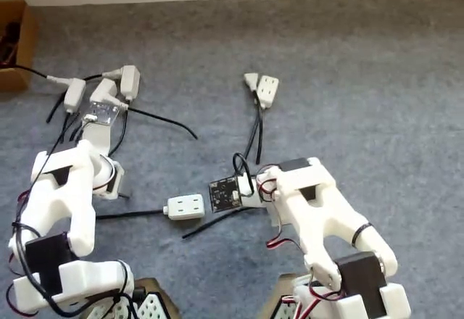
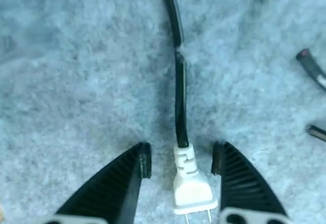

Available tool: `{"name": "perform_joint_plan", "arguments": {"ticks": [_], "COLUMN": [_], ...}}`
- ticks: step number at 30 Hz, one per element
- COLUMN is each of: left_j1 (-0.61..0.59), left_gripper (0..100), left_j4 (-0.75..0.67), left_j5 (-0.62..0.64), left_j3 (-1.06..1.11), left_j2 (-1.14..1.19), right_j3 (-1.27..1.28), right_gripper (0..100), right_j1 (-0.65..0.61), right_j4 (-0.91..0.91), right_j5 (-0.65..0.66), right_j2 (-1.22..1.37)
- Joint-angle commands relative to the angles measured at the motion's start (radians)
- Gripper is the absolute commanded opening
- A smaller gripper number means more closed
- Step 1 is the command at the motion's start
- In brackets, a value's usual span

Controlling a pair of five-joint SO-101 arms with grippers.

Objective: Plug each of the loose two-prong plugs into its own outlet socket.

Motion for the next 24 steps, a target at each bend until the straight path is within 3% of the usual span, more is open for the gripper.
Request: {"name": "perform_joint_plan", "arguments": {"ticks": [1, 2, 6, 14, 17, 21, 24], "left_j1": [-0.001, -0.001, -0.001, 0.047, 0.084, 0.085, 0.081], "left_gripper": [22, 22, 22, 22, 22, 22, 22], "left_j4": [-0.015, -0.015, -0.015, -0.015, -0.009, -0.008, -0.008], "left_j5": [-0.005, -0.005, -0.005, -0.011, -0.012, -0.063, -0.071], "left_j3": [0.004, 0.004, 0.004, 0.001, 0.002, 0.002, 0.001], "left_j2": [-0.002, -0.002, -0.002, -0.002, -0.002, -0.001, -0.004], "right_j3": [-0.016, -0.013, -0.01, -0.045, -0.054, -0.097, -0.185], "right_gripper": [7.2, 1.0, 0.2, 0.6, 0.6, 0.6, 0.6], "right_j1": [0.016, 0.016, 0.021, 0.022, 0.016, -0.005, -0.007], "right_j4": [0.007, 0.007, 0.007, 0.01, 0.162, 0.504, 0.611], "right_j5": [-0.031, -0.04, -0.126, -0.621, -0.615, -0.408, -0.5], "right_j2": [-0.07, -0.096, -0.193, -0.441, -0.564, -0.74, -0.88]}}
